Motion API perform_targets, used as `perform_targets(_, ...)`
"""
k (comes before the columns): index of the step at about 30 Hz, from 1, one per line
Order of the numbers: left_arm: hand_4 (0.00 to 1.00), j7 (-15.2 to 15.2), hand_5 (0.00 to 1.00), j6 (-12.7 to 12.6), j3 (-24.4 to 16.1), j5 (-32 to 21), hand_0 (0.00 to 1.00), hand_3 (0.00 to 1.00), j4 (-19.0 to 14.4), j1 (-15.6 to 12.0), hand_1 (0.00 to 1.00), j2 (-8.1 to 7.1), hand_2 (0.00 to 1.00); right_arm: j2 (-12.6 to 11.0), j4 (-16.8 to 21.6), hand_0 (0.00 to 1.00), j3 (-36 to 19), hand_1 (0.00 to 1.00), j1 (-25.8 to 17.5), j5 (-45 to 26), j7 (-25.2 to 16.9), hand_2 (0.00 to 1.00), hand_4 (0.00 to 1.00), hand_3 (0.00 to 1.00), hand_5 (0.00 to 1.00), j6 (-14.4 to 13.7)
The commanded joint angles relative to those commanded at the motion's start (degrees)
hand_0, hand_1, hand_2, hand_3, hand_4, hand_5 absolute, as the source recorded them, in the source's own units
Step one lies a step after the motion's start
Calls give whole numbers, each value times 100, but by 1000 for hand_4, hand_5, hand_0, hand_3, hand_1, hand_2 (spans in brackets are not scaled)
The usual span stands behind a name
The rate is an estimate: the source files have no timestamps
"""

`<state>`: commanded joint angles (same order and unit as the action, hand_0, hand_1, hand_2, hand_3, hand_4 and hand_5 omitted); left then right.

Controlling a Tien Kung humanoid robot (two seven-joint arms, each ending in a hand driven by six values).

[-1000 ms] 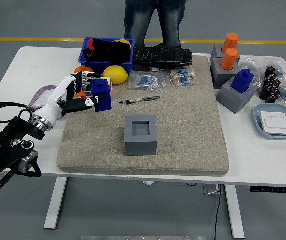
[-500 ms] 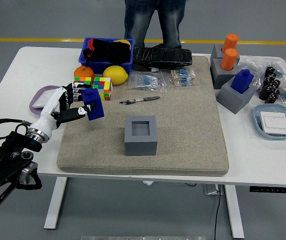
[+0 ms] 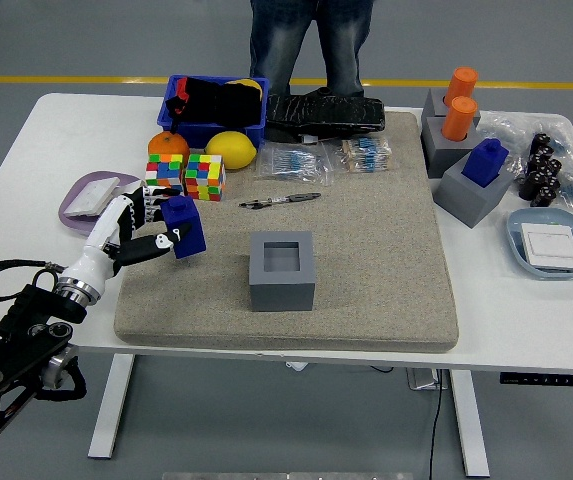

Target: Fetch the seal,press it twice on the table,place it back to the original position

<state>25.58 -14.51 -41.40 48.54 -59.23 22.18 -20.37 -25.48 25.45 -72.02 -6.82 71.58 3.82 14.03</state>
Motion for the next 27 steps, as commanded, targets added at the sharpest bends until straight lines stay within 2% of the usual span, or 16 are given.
perform_targets(20, 629, 197, 2, -73, -41, 107, 626, 642, 253, -323, 438, 82, 478, 1, 70, 801, 34, 710, -13, -14, -22, 678, 848, 674, 481, 2)
perform_targets(27, 630, 255, 2, -85, -15, 60, 628, 634, 409, -352, 439, 110, 476, 2, 93, 800, 58, 710, -3, -18, -31, 678, 847, 675, 482, 1)
